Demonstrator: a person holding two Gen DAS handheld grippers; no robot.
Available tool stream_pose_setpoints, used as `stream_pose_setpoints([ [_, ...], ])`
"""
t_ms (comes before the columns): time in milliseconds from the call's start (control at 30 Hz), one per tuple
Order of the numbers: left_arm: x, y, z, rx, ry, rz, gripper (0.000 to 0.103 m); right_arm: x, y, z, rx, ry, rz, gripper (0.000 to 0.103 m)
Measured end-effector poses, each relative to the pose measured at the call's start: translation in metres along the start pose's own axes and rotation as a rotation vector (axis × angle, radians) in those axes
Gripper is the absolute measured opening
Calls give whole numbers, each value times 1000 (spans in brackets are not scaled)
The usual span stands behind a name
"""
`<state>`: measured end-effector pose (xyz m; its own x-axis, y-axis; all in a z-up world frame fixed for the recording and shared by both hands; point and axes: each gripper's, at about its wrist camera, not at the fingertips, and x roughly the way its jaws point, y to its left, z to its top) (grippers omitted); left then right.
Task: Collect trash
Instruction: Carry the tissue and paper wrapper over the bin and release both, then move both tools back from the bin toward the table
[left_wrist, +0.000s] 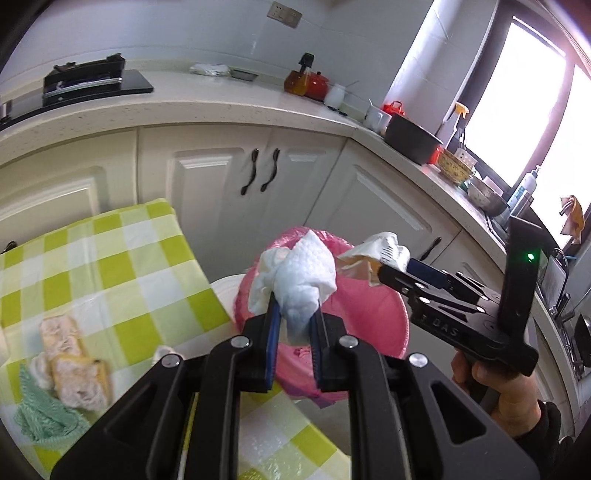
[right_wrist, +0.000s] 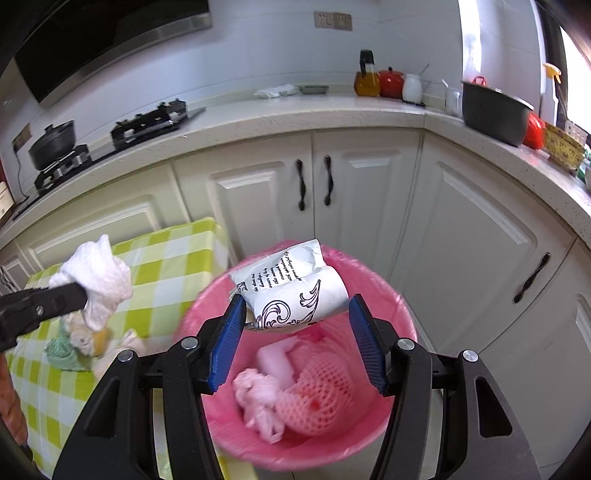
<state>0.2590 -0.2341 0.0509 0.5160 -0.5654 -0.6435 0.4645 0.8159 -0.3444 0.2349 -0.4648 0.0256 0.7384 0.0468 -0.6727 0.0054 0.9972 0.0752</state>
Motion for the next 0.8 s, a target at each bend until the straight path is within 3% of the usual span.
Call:
stream_pose_setpoints([
  [200,30,-13,5,21,38,4,14,17,-24,7,26,5,-39,64],
  [433,59,-25,9,42,71,6,15,5,-52,-1,73,-21,-55,71],
  [533,71,-33,11,49,81,19,22,-3,-63,-5,94,-28,-65,73],
  [567,75,-34,12,50,85,25,29,-6,-66,-7,101,-29,-67,73],
  [633,78,-38,14,61,83,36,31,-10,-71,-10,107,-29,-69,74],
  [700,77,-39,15,62,77,46,42,-13,-72,-12,108,-30,-73,74],
  [800,71,-37,12,61,68,50,42,-16,-75,-15,112,-28,-72,74],
])
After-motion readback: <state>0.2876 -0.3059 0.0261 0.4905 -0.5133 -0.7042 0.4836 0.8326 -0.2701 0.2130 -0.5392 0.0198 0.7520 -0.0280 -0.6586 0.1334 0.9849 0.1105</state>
